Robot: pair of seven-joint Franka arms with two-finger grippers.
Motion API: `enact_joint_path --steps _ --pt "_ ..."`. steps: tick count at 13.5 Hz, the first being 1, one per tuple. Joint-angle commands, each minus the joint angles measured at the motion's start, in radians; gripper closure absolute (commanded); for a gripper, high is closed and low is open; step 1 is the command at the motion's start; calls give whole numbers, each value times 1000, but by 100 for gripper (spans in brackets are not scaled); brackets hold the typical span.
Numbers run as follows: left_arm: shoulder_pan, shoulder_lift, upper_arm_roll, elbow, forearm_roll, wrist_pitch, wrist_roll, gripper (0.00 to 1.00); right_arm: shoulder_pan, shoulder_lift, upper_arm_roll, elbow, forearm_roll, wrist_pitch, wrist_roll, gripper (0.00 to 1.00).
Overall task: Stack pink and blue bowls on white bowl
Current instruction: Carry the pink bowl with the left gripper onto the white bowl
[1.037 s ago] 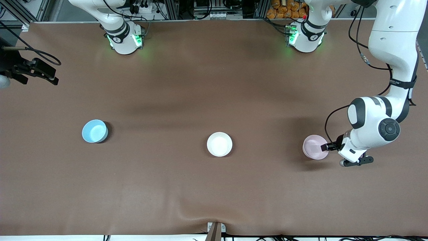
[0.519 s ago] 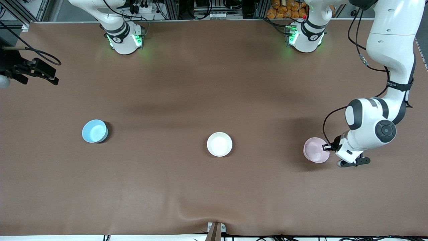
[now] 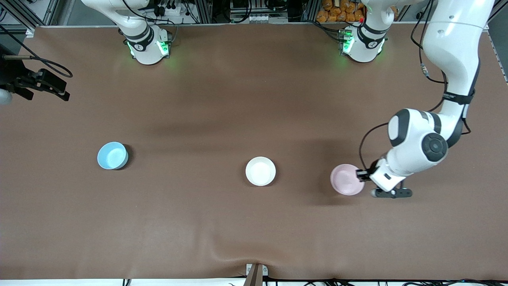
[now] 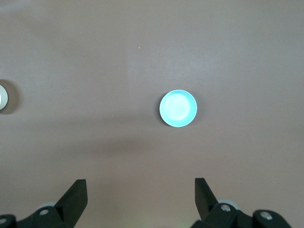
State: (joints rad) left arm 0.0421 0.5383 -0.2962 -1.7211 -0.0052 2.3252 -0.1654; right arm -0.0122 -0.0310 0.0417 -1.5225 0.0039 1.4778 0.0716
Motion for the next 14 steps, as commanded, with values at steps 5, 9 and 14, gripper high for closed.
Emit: enact_joint_path --steps 5,9,14 --pt "-252 69 -24 162 4 -24 -268 100 -12 8 6 18 18 -7 -4 0" --pt "-370 179 -17 265 -1 -24 -437 100 -12 8 6 18 18 -10 -4 0" --pt "-396 235 -15 301 -1 -17 -453 100 -11 8 6 18 18 -7 -4 0"
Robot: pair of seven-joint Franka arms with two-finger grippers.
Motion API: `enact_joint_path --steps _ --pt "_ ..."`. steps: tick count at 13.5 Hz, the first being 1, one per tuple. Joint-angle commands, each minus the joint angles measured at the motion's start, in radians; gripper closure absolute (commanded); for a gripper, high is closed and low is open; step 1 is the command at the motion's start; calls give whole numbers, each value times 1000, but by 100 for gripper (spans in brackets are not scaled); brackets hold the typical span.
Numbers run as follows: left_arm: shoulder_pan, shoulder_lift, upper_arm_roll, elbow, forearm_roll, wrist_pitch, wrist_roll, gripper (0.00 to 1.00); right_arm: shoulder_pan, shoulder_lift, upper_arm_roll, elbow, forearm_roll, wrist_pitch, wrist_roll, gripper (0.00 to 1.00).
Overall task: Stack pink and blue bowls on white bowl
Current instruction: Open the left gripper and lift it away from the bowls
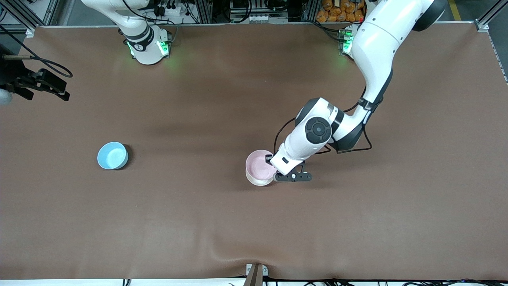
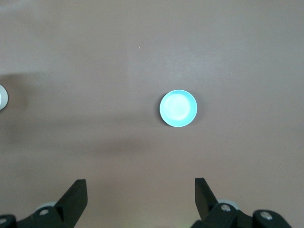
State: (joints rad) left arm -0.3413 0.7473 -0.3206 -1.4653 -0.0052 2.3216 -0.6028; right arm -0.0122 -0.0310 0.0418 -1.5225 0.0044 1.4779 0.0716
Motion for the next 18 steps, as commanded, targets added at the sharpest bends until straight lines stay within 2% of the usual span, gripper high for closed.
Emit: enact_joint_path --steps 1,6,7,8,11,13,16,18 --pt "-19 33 11 46 1 -13 -15 100 -11 8 6 18 17 -7 -4 0" --pt "-25 63 11 46 2 2 -12 100 -11 8 6 18 17 -8 -3 0" --pt "-25 69 11 46 2 5 -15 75 -11 8 6 18 17 -8 -4 0" --pt "-25 67 11 46 4 10 -17 1 -11 8 6 18 17 -8 -4 0" --pt "-16 23 15 45 11 4 -38 0 -12 8 6 18 17 -8 -4 0" --pt "8 -37 49 42 14 -25 -34 0 -12 8 6 18 17 -8 -4 0" --pt "97 -185 81 42 14 -218 -31 0 -15 11 6 18 16 -7 -4 0" --pt "183 -273 81 42 16 -330 -11 0 -20 57 4 21 -3 -5 -6 0"
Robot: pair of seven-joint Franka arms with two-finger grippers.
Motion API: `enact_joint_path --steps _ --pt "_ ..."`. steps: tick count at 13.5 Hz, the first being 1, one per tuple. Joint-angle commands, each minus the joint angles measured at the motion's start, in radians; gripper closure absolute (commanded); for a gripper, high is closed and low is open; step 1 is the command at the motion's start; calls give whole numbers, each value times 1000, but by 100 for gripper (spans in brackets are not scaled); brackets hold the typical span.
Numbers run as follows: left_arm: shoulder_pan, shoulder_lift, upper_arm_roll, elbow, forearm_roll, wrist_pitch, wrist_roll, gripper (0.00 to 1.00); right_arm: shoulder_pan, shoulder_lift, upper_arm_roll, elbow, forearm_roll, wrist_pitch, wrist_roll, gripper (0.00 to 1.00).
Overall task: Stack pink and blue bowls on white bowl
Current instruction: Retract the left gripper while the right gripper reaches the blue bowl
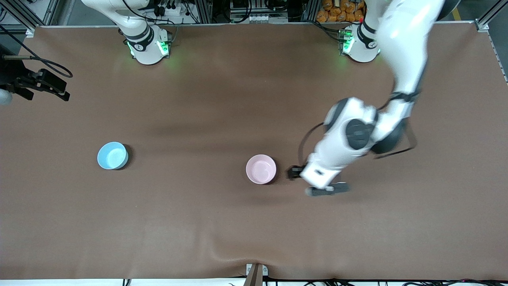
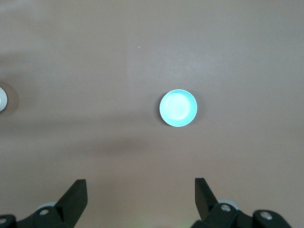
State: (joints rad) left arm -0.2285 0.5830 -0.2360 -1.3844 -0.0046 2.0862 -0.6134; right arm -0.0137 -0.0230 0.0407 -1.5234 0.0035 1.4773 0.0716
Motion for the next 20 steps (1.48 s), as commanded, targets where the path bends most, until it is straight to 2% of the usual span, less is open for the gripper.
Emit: enact_joint_path --steps 1,4,7,10,12,16,18,20 --pt "110 -147 -3 -39 15 -145 33 0 -38 66 1 22 -5 -3 -7 0" --pt "224 -236 -3 -39 17 -259 137 0 -109 152 -1 23 0 14 -28 0" --pt "297 -313 -3 -38 83 -342 219 0 -143 213 -4 5 -3 30 -111 0" --pt "339 -374 -3 -39 87 -438 219 0 -175 225 -4 -108 -2 176 -189 0" --pt "340 -443 -8 -65 86 -509 216 0 -193 273 -2 -176 1 280 -246 0" --pt "347 -549 -14 -148 68 -505 231 0 -199 339 -2 -305 6 487 -291 0" --pt "353 -603 -12 -217 37 -460 231 0 -239 399 -2 -311 10 526 -375 1" --pt "373 -643 -12 -261 -14 -436 231 0 -282 443 -2 -311 16 555 -433 7"
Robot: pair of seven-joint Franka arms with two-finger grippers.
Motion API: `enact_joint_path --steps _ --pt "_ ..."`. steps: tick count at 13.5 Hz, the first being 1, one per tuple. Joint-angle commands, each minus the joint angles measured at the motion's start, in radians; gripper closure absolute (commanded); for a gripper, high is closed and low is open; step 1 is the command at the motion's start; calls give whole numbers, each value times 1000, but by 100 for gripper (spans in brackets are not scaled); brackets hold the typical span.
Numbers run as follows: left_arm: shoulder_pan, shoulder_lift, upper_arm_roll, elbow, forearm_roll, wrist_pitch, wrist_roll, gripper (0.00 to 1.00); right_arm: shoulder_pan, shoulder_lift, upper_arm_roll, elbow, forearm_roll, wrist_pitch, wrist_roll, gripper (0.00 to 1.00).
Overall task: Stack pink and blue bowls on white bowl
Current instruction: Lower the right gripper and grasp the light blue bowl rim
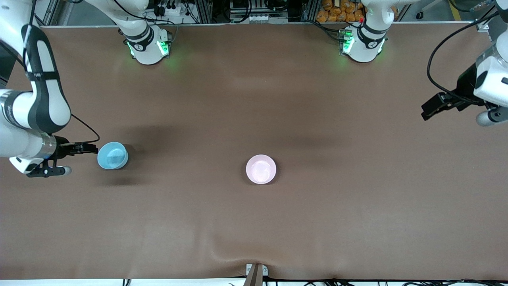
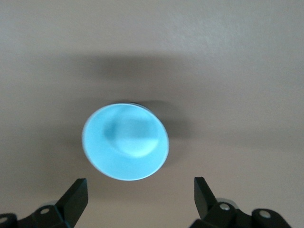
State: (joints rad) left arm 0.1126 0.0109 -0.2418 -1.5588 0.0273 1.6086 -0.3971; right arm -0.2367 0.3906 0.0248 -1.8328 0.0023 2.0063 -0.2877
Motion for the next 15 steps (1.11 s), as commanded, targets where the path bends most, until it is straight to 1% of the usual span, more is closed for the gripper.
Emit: enact_joint_path --steps 1,2,3,5,6,9,12,13,15 --pt "32 -69 -7 -75 -46 40 20 0 -59 33 14 -3 18 26 -74 12" --pt "33 -57 -2 -49 -46 40 27 0 -62 43 14 -11 18 29 -74 21" --pt "33 -52 -2 -29 -46 30 32 0 -72 65 15 -13 22 46 -73 33" --pt "32 -46 -1 -24 -46 27 31 0 -70 82 15 -22 68 75 -73 46" --pt "32 -45 -1 -20 -37 27 21 0 -67 85 14 -23 77 75 -64 49" --pt "39 -31 3 3 -46 14 35 0 -69 116 14 -23 96 106 -65 47" --pt "32 -31 -7 -1 -40 -6 35 0 -69 134 14 -23 96 126 -73 48" --pt "32 -31 -8 -3 -40 -6 34 0 -69 142 14 -23 96 137 -73 54" --pt "19 -22 -11 -15 -33 -9 35 0 -64 142 14 -23 96 137 -73 69"
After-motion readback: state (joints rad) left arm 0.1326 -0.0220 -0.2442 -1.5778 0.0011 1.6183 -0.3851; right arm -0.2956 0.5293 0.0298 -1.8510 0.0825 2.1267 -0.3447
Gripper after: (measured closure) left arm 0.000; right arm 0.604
